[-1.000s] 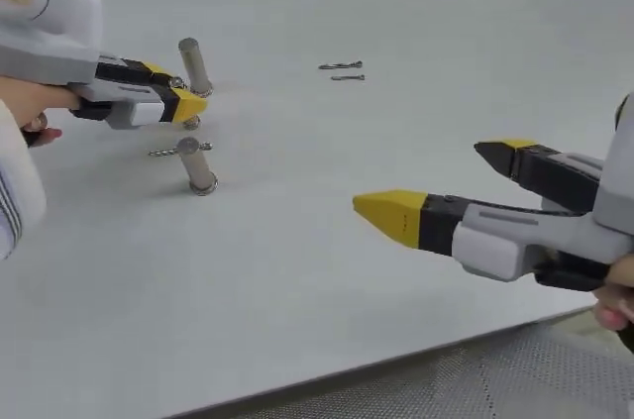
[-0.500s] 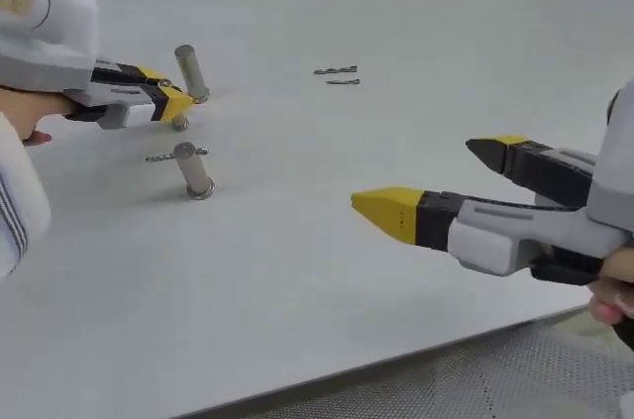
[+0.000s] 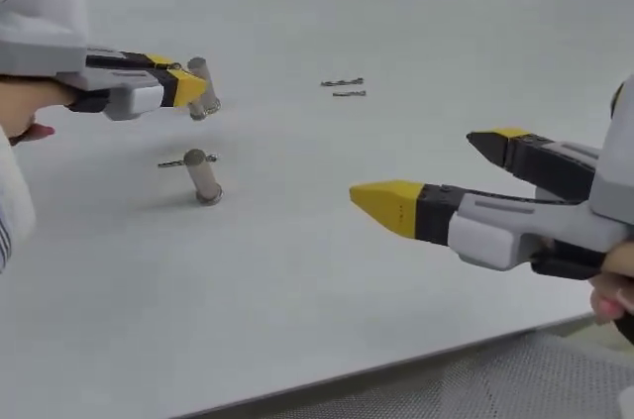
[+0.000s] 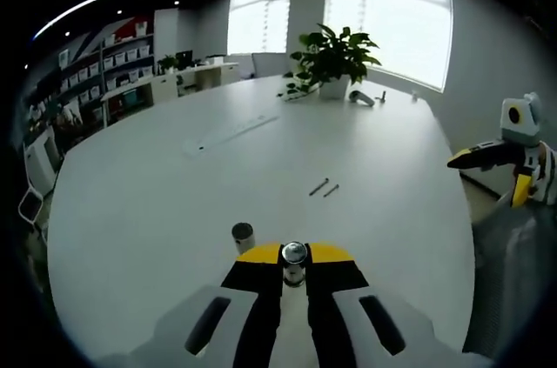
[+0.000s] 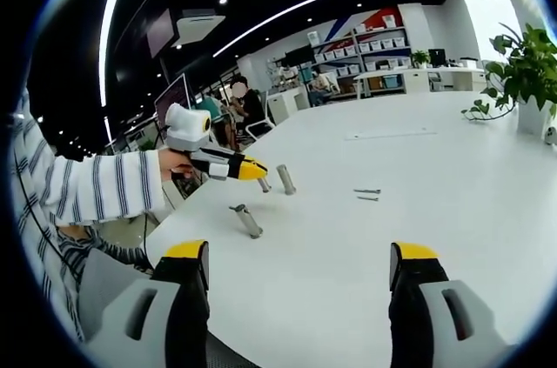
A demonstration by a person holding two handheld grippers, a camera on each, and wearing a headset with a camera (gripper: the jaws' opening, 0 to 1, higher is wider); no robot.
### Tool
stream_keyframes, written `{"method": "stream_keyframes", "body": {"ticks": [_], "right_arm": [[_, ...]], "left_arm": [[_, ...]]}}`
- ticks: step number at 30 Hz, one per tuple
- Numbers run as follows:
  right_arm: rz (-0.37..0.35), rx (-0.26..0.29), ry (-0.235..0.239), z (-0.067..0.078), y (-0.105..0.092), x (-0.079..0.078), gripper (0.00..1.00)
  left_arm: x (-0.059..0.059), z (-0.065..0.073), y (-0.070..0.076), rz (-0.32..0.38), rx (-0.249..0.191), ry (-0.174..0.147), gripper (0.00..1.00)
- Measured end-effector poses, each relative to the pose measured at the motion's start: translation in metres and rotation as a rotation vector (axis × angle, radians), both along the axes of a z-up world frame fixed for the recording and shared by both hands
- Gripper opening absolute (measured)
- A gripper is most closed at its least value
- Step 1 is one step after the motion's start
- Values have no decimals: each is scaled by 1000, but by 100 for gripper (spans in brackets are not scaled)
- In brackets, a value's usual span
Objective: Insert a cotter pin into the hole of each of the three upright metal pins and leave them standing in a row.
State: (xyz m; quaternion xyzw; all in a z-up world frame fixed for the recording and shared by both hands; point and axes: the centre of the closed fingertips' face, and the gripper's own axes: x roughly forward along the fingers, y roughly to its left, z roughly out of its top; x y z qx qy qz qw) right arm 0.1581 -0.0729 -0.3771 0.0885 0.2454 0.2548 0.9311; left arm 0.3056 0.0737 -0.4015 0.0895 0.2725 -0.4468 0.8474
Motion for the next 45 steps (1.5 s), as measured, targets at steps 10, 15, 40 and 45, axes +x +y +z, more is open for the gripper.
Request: {"method": "stream_keyframes", "body": {"ticks": [10,15,40,45], "right_arm": [[17,33,11,4,9,-5,94],[21,64,11,7,14,-6,98],[74,7,50,-6,18,-22,98],[84,1,60,-11,20,-22,97]], "left_arm": [[-22,22,-23,-35,-53,-10,5],[-34,22,-31,-46,-58,7,5],[-118,-18,-78,-72,28,46,5],[-120,-26,-71,-10,90,10,5]]}}
